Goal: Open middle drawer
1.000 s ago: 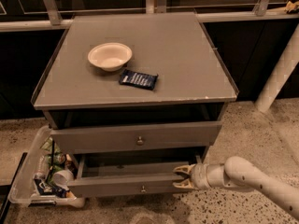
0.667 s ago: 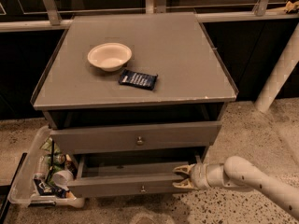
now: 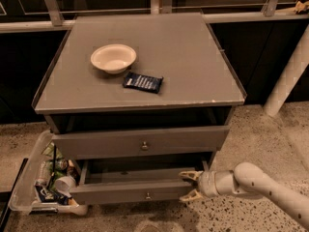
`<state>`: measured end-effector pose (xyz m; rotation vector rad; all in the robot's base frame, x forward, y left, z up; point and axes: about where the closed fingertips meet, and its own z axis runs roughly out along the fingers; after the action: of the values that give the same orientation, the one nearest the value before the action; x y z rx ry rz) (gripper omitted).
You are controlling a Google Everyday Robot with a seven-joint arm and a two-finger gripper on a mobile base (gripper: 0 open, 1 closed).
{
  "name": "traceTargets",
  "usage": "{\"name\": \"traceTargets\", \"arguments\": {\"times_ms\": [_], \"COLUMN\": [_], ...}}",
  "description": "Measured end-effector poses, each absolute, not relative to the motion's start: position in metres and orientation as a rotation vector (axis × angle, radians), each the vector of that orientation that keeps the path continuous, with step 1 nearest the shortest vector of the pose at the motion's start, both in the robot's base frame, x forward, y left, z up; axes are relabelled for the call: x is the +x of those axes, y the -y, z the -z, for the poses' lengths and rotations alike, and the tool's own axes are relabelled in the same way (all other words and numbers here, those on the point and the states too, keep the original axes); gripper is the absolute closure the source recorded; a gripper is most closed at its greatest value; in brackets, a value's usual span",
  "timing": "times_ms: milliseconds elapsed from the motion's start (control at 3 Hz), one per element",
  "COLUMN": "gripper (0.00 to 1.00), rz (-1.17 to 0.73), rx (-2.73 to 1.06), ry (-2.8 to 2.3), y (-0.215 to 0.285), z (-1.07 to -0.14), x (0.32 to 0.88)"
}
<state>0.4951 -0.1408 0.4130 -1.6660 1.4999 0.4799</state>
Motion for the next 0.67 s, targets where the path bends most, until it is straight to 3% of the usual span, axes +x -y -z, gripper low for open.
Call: {"name": "traceTargets", "arguments": {"times_ms": [333, 667], "gripper": [0.14, 0.37], "rz": [-0.582, -0.63], "rx": [-1.668, -1.675], "ry": [-1.407, -1.365], "y": [0.142, 0.146], "z": [-0.406, -0.398], "x": [0.461, 0.435]}}
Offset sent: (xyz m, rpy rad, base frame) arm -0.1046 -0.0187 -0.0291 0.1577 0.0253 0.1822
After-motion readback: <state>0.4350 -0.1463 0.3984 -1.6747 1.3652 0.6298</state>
